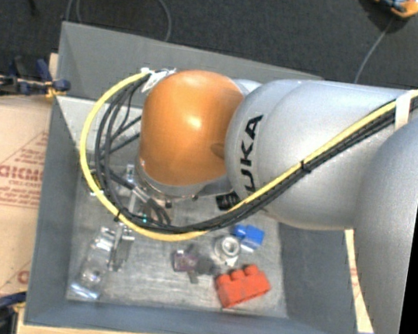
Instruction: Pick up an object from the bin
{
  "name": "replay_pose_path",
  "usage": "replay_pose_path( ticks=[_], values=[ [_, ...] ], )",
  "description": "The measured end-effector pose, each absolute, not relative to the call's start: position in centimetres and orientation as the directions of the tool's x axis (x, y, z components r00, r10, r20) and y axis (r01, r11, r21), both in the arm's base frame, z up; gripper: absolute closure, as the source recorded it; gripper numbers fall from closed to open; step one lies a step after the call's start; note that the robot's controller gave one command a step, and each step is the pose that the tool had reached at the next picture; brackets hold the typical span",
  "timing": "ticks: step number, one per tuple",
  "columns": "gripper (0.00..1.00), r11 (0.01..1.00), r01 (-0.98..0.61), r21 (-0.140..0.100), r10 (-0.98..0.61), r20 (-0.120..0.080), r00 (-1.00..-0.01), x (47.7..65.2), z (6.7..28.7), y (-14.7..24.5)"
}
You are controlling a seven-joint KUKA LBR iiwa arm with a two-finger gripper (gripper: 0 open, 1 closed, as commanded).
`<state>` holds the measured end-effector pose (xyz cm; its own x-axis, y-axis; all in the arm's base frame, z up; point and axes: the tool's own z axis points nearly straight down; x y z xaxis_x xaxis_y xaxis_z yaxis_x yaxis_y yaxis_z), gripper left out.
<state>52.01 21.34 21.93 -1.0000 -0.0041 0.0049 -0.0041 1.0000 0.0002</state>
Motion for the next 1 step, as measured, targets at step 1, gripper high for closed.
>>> replay_pose_path(
  ticks=[1],
  values=[
    [0.00,0.998,-0.061,0.000,-0.061,0.005,-0.998,47.10,12.06,22.57]
  ],
)
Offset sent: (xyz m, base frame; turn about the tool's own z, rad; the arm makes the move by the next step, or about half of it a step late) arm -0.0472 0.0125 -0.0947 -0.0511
